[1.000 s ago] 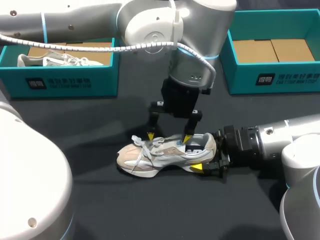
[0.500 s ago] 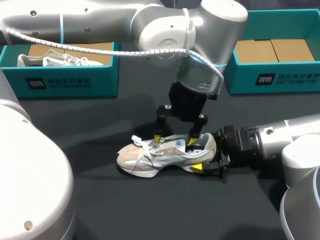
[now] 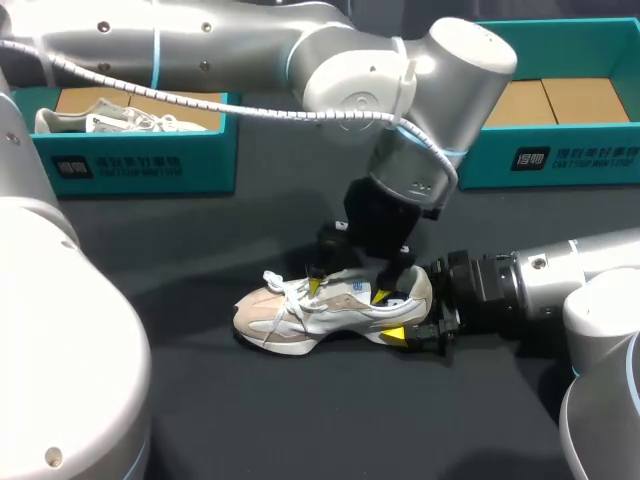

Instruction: Take the shoe out of the shoebox, open the shoe tongue, remove and reinsert the insole, then place the shoe into the shoebox

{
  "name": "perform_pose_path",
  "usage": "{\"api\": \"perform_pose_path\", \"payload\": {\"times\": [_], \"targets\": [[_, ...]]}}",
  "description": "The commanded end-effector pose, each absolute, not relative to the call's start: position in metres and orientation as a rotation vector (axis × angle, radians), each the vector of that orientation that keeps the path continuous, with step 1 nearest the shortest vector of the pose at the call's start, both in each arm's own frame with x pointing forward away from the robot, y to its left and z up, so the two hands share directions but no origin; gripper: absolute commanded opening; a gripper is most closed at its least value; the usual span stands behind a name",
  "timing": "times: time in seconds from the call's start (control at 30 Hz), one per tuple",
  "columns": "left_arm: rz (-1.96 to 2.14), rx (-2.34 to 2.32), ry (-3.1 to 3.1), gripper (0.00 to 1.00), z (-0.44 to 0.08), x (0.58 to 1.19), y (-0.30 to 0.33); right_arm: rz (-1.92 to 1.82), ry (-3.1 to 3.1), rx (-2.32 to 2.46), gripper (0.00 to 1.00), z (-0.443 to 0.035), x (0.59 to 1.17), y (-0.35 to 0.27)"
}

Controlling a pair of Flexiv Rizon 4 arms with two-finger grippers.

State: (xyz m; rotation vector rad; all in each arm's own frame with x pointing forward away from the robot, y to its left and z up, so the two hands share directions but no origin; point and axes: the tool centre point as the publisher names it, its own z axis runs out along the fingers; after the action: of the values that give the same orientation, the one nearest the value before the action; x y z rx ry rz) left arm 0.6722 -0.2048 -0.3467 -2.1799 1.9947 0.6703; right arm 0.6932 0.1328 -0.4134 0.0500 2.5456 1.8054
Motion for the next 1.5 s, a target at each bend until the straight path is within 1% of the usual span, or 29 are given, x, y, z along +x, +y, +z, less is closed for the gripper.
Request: {"api": "perform_pose_path", "payload": {"times": [0.03, 0.23, 0.33, 0.47, 0.53, 0.67, 0.9, 1.03, 1.2, 1.37, 1.5], "targets": [[0.693, -2.219, 1.829, 0.98, -0.350, 0.666, -0.212, 1.802, 2.548, 0.051, 0.00, -0.413, 0.693, 0.133], [0.728, -2.198, 1.811, 0.95, -0.351, 0.667, -0.209, 1.802, 2.548, 0.051, 0.00, -0.413, 0.693, 0.133], [0.764, -2.178, 1.811, 0.89, -0.351, 0.668, -0.207, 1.802, 2.548, 0.051, 0.00, -0.413, 0.693, 0.133], [0.806, -2.152, 1.823, 0.87, -0.349, 0.668, -0.205, 1.802, 2.548, 0.051, 0.00, -0.413, 0.693, 0.133], [0.816, -2.147, 1.829, 0.84, -0.348, 0.668, -0.204, 1.802, 2.548, 0.051, 0.00, -0.413, 0.693, 0.133], [0.830, -2.135, 1.843, 0.75, -0.345, 0.668, -0.203, 1.802, 2.548, 0.051, 0.00, -0.413, 0.693, 0.133], [0.841, -2.109, 1.880, 0.69, -0.338, 0.667, -0.204, 1.802, 2.548, 0.051, 0.00, -0.413, 0.693, 0.133], [0.866, -2.079, 1.910, 0.62, -0.336, 0.669, -0.208, 1.802, 2.548, 0.051, 0.00, -0.413, 0.693, 0.133], [0.882, -2.029, 1.922, 0.61, -0.335, 0.673, -0.214, 1.802, 2.548, 0.051, 0.00, -0.413, 0.693, 0.133], [0.896, -1.993, 1.934, 0.47, -0.336, 0.675, -0.219, 1.802, 2.548, 0.051, 0.00, -0.413, 0.693, 0.133], [0.909, -1.973, 1.938, 0.44, -0.337, 0.676, -0.220, 1.802, 2.548, 0.051, 0.00, -0.413, 0.693, 0.133]]}}
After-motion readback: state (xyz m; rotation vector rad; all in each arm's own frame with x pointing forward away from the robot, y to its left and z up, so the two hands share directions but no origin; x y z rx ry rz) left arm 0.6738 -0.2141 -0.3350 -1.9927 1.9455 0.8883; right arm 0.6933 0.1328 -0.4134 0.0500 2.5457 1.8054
